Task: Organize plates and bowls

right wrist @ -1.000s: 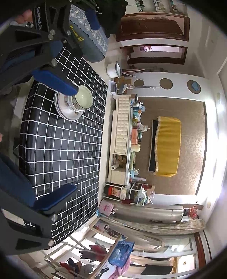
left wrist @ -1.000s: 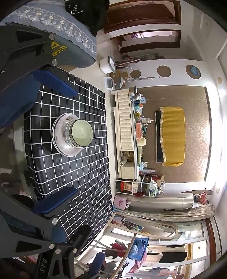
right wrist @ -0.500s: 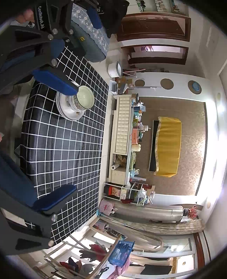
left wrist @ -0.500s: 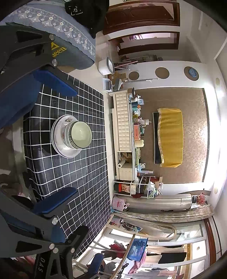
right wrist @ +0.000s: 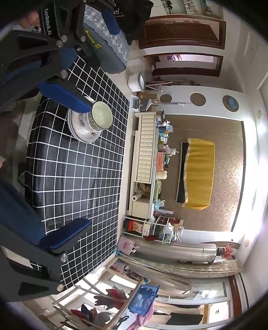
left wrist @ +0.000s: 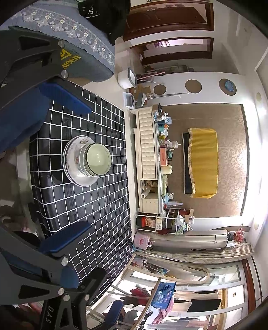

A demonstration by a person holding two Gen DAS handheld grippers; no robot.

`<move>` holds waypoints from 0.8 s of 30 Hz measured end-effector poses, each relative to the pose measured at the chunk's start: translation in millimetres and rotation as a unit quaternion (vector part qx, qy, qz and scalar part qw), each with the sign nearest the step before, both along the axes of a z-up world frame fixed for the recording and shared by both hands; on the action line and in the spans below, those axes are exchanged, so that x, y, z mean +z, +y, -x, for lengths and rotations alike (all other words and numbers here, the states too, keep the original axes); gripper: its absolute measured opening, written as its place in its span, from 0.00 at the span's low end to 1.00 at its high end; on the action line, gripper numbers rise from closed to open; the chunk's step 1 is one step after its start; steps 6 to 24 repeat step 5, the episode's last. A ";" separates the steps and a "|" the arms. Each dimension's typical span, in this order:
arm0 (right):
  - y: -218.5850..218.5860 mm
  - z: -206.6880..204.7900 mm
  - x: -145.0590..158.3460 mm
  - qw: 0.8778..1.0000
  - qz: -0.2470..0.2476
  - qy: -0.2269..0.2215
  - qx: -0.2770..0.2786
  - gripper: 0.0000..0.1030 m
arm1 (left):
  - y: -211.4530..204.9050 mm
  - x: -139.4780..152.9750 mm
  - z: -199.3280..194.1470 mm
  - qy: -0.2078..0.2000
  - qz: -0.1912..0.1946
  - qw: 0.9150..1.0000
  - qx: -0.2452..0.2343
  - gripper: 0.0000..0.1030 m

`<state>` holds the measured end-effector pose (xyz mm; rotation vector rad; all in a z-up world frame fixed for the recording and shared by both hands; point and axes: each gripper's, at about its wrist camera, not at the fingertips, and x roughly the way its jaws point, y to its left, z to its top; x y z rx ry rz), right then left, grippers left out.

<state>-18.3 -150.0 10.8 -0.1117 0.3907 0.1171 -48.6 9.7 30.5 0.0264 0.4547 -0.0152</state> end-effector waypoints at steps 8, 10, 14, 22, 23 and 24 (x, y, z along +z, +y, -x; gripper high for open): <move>-1.5 -0.5 -1.8 1.000 -0.002 0.005 -0.002 1.00 | 1.6 -1.8 -0.1 0.000 0.004 1.000 -0.005 1.00; -1.5 -0.5 -1.8 1.000 -0.002 0.005 -0.002 1.00 | 1.6 -1.8 -0.1 0.000 0.004 1.000 -0.005 1.00; -1.5 -0.5 -1.8 1.000 -0.002 0.005 -0.002 1.00 | 1.6 -1.8 -0.1 0.000 0.004 1.000 -0.005 1.00; -1.5 -0.5 -1.8 1.000 -0.002 0.005 -0.002 1.00 | 1.6 -1.8 -0.1 0.000 0.004 1.000 -0.005 1.00; -1.5 -0.5 -1.8 1.000 -0.002 0.005 -0.002 1.00 | 1.6 -1.8 -0.1 0.000 0.004 1.000 -0.005 1.00; -1.5 -0.5 -1.8 1.000 -0.002 0.005 -0.002 1.00 | 1.6 -1.8 -0.1 0.000 0.004 1.000 -0.005 1.00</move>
